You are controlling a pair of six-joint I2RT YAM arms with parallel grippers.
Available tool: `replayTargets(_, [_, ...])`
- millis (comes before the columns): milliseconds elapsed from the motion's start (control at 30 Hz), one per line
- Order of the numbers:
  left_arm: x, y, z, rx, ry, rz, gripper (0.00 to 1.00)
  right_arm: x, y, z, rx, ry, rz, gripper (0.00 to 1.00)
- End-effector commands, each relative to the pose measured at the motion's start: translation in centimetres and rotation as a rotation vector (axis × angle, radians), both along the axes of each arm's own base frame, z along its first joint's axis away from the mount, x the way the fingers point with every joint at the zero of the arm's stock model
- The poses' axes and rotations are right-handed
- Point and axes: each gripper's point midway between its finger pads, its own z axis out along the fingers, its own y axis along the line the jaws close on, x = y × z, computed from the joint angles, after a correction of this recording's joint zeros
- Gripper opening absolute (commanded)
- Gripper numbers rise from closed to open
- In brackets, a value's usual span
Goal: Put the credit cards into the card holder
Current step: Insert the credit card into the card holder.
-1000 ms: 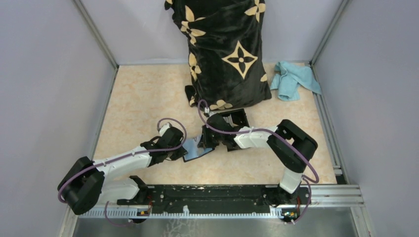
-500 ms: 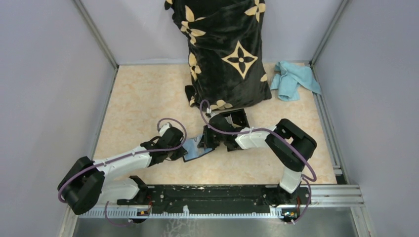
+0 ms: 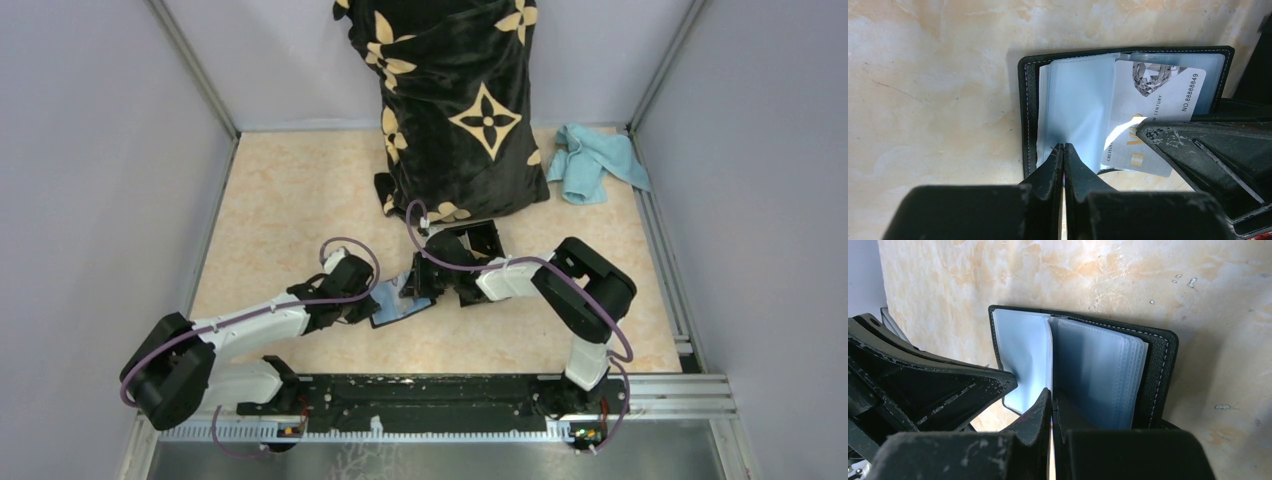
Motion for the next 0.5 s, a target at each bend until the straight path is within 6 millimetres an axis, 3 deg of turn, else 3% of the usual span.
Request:
replayTargets(0, [-3.0,3.5,-3.0,0.161,0.121,0.005,0.05,-0.1,-1.1,-2.5,-0.068,0.004,-0.009,0.00])
replayTargets(467, [-4.0,5.2,-2.1,0.191,0.126,0.063,0.00,-0.5,-1.5,-3.8,-0.082,0.020,-0.005,0.00])
